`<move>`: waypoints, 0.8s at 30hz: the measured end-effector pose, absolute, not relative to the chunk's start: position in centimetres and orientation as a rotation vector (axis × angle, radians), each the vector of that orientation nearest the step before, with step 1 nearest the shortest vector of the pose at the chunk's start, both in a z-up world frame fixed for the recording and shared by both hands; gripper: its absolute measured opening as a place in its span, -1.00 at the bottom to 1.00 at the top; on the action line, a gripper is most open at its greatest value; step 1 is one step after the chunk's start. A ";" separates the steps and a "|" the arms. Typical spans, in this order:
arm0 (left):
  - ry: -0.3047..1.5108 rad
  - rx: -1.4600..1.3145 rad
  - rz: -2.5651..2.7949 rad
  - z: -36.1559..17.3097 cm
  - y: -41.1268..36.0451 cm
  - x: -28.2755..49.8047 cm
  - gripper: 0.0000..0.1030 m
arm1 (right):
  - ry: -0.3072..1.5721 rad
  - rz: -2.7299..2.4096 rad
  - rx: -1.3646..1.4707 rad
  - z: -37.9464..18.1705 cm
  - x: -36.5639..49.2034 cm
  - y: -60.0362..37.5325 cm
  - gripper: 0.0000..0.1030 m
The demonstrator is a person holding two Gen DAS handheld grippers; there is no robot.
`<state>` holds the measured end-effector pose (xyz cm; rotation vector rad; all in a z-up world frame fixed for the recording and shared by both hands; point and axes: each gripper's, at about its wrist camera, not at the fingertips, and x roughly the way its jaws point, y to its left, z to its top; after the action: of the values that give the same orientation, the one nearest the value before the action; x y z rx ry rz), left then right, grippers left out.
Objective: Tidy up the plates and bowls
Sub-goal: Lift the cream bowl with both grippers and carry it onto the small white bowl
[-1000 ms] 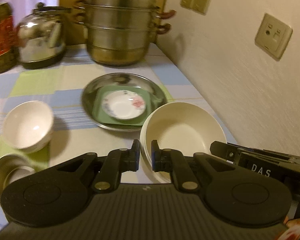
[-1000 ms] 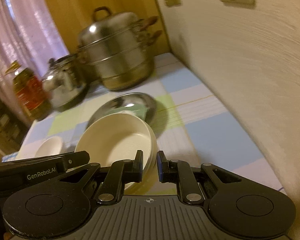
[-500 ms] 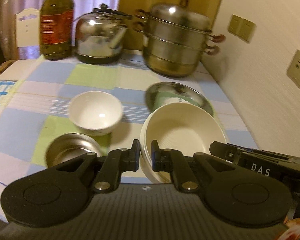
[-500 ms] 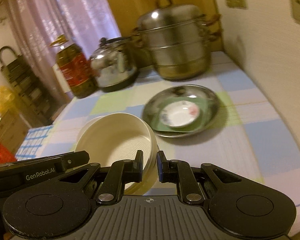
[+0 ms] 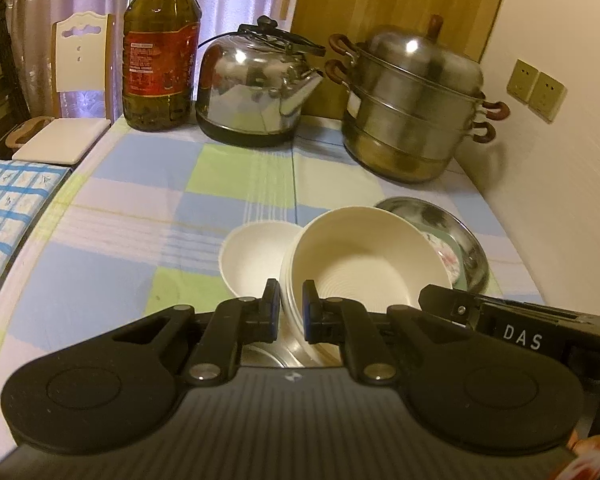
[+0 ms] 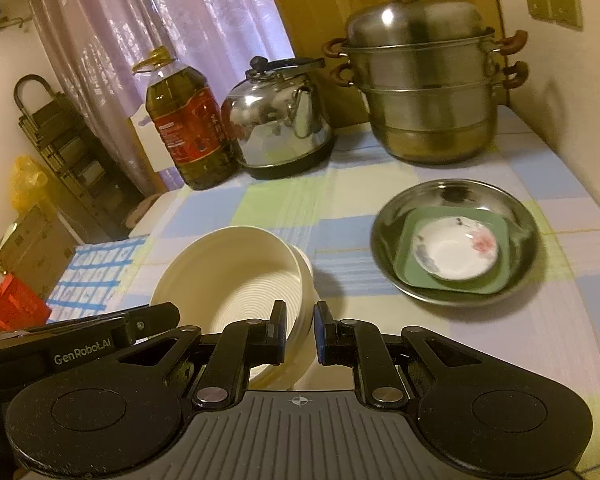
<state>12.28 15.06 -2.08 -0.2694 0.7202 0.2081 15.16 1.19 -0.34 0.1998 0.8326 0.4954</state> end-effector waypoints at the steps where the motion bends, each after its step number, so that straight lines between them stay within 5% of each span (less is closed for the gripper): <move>1: 0.722 -0.269 0.206 -2.1 15.6 12.6 -0.81 | 0.837 0.492 0.205 -0.4 15.6 1.7 -0.72; 24: 0.799 -0.289 0.173 -5.5 21.5 20.2 -0.81 | 0.941 0.416 0.247 -3.8 23.3 6.2 -0.72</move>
<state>20.21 21.47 -5.51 -0.2885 0.7992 0.1730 23.35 6.25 -3.85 0.2468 0.9412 0.4156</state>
